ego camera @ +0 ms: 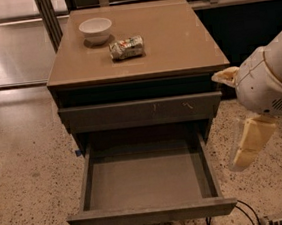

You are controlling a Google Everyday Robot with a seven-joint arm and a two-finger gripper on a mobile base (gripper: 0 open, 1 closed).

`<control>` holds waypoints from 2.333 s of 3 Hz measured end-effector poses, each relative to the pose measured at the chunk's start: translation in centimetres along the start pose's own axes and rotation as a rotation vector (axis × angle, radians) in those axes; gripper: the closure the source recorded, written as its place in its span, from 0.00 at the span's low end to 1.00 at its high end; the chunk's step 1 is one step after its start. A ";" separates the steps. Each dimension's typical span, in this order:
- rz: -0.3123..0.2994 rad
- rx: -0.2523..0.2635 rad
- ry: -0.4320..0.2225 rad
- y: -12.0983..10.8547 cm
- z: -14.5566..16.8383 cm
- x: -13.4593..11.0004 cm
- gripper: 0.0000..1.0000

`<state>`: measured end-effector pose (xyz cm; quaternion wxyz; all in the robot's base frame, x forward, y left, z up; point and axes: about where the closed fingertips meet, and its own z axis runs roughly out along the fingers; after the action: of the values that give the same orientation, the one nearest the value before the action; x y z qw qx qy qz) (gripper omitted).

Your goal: Close middle drawer

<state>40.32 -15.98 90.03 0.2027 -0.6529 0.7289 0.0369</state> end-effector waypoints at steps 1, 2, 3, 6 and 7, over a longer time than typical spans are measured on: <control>-0.093 -0.098 -0.090 2.3 6.8 -0.8 0.00; -0.237 -0.193 -0.161 5.1 13.6 -1.5 0.00; -0.373 -0.269 -0.215 7.9 19.8 -1.6 0.00; -0.479 -0.261 -0.234 9.6 26.0 -1.2 0.00; -0.490 -0.292 -0.247 10.5 28.0 0.3 0.00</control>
Offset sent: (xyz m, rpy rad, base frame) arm -0.0267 0.0993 -0.2162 0.1545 0.1198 0.5690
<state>37.06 -5.86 62.08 0.1965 -0.8220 0.5066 0.1704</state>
